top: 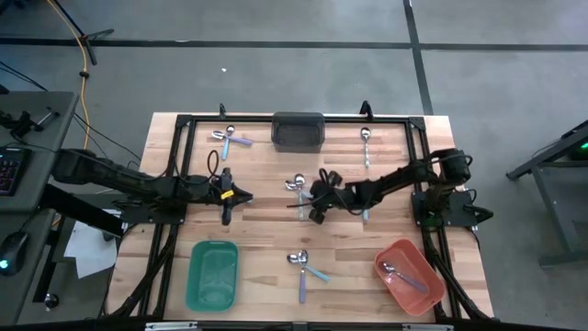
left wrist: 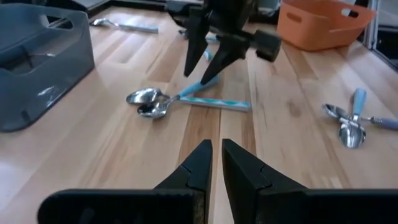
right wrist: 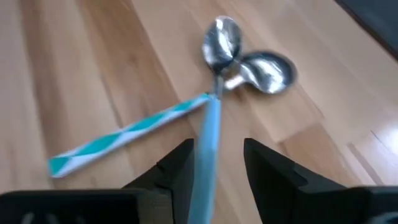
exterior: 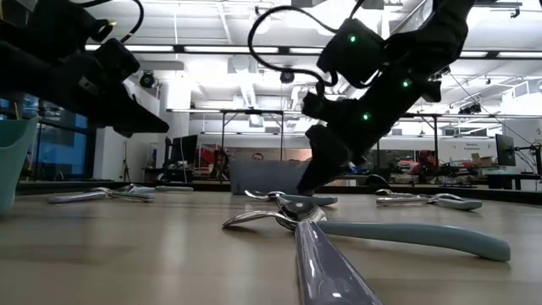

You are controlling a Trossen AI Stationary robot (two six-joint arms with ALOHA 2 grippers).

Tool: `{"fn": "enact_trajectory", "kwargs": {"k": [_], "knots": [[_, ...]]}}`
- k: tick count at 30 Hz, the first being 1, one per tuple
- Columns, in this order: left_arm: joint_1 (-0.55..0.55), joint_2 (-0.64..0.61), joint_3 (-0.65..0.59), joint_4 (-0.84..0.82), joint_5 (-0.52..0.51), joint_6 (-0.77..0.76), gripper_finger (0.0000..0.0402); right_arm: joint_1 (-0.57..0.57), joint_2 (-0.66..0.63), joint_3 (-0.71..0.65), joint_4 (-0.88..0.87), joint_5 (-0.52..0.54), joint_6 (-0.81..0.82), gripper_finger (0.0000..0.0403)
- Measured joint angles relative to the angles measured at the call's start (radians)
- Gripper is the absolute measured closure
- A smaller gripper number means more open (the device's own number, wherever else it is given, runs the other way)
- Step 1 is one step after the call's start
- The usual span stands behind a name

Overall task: Sort silverware by color (type)
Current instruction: Put the blue spoon into the black bin

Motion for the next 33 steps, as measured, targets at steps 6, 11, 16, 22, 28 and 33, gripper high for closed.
{"fn": "enact_trajectory", "kwargs": {"k": [6, 11, 16, 22, 28, 33], "knots": [[0.000, 0.028, 0.000, 0.028, -0.002, -0.011, 0.0371, -0.025, 0.004, 0.001, -0.013, -0.049, 0.004, 0.0289], [0.000, 0.052, 0.000, 0.053, -0.025, -0.029, 0.0371, -0.027, 0.006, 0.000, -0.021, -0.075, -0.027, 0.0304], [0.000, 0.070, 0.000, 0.052, -0.032, -0.052, 0.0371, -0.030, 0.006, 0.001, -0.016, -0.064, -0.048, 0.0287], [0.000, 0.078, 0.000, 0.052, -0.035, -0.054, 0.0371, -0.044, 0.006, 0.001, -0.043, -0.067, -0.120, 0.0281], [0.000, 0.078, 0.000, 0.052, -0.035, -0.055, 0.0371, -0.073, 0.005, 0.002, -0.057, -0.150, -0.126, 0.0316], [0.000, 0.078, 0.000, 0.052, -0.035, -0.054, 0.0371, -0.093, 0.003, 0.002, -0.060, -0.203, -0.156, 0.0359]]}}
